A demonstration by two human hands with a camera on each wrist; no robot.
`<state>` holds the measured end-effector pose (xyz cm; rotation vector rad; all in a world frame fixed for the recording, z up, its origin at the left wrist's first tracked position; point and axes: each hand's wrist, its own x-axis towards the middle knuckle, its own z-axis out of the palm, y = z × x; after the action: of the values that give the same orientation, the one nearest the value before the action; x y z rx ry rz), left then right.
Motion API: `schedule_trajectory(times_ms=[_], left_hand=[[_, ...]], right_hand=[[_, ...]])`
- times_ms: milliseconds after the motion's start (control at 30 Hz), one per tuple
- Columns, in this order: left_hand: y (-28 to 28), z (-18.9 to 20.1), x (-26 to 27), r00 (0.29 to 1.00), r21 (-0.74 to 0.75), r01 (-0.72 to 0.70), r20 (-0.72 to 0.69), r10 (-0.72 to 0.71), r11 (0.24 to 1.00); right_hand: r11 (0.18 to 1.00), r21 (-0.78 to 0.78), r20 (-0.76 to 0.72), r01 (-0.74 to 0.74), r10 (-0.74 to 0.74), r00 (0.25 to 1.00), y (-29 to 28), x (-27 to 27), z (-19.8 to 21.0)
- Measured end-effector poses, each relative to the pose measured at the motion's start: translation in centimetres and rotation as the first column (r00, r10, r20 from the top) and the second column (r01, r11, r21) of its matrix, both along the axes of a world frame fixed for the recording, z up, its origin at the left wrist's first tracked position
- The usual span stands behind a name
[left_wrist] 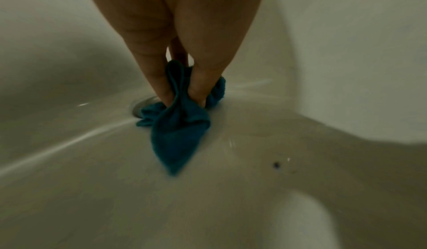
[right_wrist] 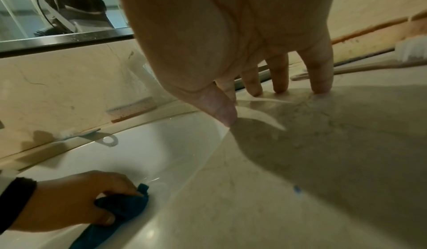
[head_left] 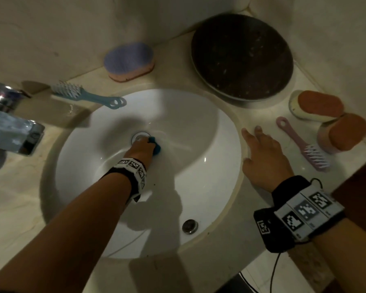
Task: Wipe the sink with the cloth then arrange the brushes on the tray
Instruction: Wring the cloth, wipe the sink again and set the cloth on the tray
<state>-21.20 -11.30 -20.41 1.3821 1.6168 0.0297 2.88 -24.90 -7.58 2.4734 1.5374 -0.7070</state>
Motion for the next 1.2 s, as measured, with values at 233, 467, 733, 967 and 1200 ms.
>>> schedule_trajectory(times_ms=[233, 467, 733, 967, 1200], left_hand=[[-2.6, 1.2, 2.9, 0.765, 0.253, 0.64, -0.125, -0.632, 0.725], [-2.1, 0.2, 2.5, 0.978, -0.053, 0.211, 0.008, -0.211, 0.976], [0.3, 0.3, -1.2, 0.998, -0.013, -0.061, 0.003, 0.061, 0.998], [-1.3, 0.4, 1.8, 0.945, -0.024, 0.316, 0.094, -0.313, 0.948], [-0.1, -0.3, -2.0, 0.963, 0.045, 0.238, -0.145, -0.229, 0.97]], right_hand=[[0.999, 0.052, 0.003, 0.0, 0.0, 1.0, 0.7, 0.3, 0.6], [0.999, -0.043, 0.061, -0.022, 0.025, 0.998, 3.2, 2.7, -1.6], [0.995, -0.043, 0.131, -0.088, 0.093, 0.987, 2.8, 3.2, -2.6], [0.996, -0.025, 0.152, -0.088, 0.091, 0.984, 2.5, 3.0, -2.7], [0.999, -0.022, 0.116, -0.027, 0.03, 0.993, 2.4, 2.5, -2.1]])
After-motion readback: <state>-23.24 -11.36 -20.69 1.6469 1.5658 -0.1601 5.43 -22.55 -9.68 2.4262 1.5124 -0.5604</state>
